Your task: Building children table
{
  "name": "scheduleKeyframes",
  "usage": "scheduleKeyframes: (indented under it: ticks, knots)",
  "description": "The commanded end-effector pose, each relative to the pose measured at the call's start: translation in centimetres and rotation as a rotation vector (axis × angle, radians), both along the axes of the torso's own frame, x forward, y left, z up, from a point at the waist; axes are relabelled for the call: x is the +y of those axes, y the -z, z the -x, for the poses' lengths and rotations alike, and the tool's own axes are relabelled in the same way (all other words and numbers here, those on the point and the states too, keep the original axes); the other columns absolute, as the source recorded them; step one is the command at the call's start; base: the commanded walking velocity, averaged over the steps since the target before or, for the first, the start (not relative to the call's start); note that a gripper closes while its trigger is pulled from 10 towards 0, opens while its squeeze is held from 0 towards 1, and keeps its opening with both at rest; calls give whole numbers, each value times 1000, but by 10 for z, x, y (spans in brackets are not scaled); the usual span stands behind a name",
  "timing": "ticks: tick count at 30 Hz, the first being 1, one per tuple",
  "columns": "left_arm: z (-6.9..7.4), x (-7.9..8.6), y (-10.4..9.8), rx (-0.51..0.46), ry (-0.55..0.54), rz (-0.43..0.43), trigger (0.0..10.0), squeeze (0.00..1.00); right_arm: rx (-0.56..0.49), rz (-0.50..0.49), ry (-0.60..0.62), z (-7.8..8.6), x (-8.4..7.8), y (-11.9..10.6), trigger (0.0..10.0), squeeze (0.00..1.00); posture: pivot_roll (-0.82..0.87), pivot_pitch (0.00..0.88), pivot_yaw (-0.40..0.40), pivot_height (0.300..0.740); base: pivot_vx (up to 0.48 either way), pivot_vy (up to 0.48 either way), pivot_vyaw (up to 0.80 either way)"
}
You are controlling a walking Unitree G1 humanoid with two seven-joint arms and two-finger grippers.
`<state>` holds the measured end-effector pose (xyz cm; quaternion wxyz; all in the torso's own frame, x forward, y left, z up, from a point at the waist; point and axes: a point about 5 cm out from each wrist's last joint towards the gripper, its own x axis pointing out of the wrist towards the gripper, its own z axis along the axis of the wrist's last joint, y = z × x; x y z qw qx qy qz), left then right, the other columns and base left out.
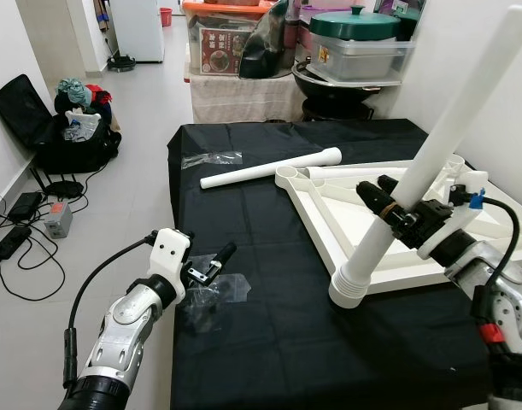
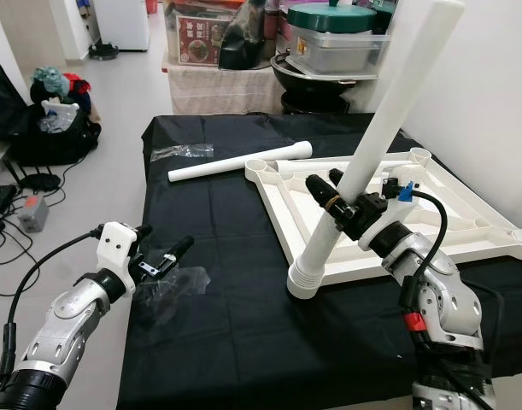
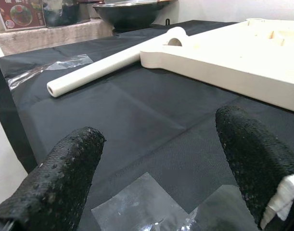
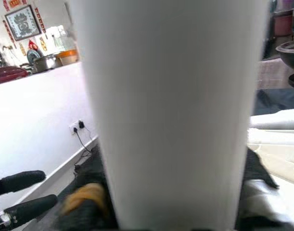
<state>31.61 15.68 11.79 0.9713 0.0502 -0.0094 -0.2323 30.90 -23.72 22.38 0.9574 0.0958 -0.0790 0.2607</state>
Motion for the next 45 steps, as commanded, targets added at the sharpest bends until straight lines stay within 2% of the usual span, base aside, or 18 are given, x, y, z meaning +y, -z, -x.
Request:
scheduleKeyframes:
  ticks: [1,9,14,15,17,19,21,22,25,27,29,31,32,34,39,45]
  knots:
    - [0,2,4,18,-1,-11,10000,0,-15,-23,0,-1,-3,-2,0,0,63,0,-75,740,0,0,0]
    - [0,2,4,18,1,-11,10000,0,-24,-21,-13,-1,-2,-2,0,0,62,0,-74,740,0,0,0]
    - [0,1,4,18,6,-12,10000,0,30,51,49,-5,1,3,0,0,55,0,-69,740,0,0,0]
    - [0,0,5,18,9,-12,10000,0,75,107,86,-7,8,6,0,0,53,0,-67,740,0,0,0]
    - [0,0,5,18,9,-12,10000,0,75,107,86,-7,8,6,0,0,53,0,-67,740,0,0,0]
    - [0,-1,5,18,11,-11,10000,0,126,166,115,-9,20,9,0,0,50,0,-67,740,0,0,0]
    - [0,-2,5,18,11,-10,10000,0,136,173,112,-8,24,10,0,0,50,0,-67,740,0,0,0]
    - [-1,-2,5,18,9,-10,10000,0,212,191,193,-12,26,21,0,0,47,0,-70,740,0,0,0]
    - [-1,-2,5,18,7,-11,10000,0,265,209,254,-14,27,29,0,0,47,0,-70,740,0,0,0]
    - [-1,-1,5,17,1,-8,10000,0,388,223,464,-14,28,53,0,0,48,0,-74,740,0,0,0]
    - [-1,-1,5,17,1,-8,10000,0,388,223,464,-14,28,53,0,0,48,0,-74,740,0,0,0]
    - [-1,-1,6,17,-4,-5,10000,0,455,193,611,-7,39,72,0,0,48,0,-77,740,0,0,0]
    - [-1,-1,6,17,-4,-5,10000,0,455,193,611,-7,39,72,0,0,48,0,-77,740,0,0,0]
    - [-1,-1,6,17,-7,-5,10000,0,491,163,676,0,49,82,0,0,48,0,-78,740,0,0,0]
    - [-1,0,6,17,-10,-4,10000,0,528,144,723,7,56,89,0,0,49,0,-80,740,0,0,0]
    - [-1,-1,7,19,-11,-3,10000,0,552,144,797,10,53,88,0,0,42,0,-80,740,0,0,0]
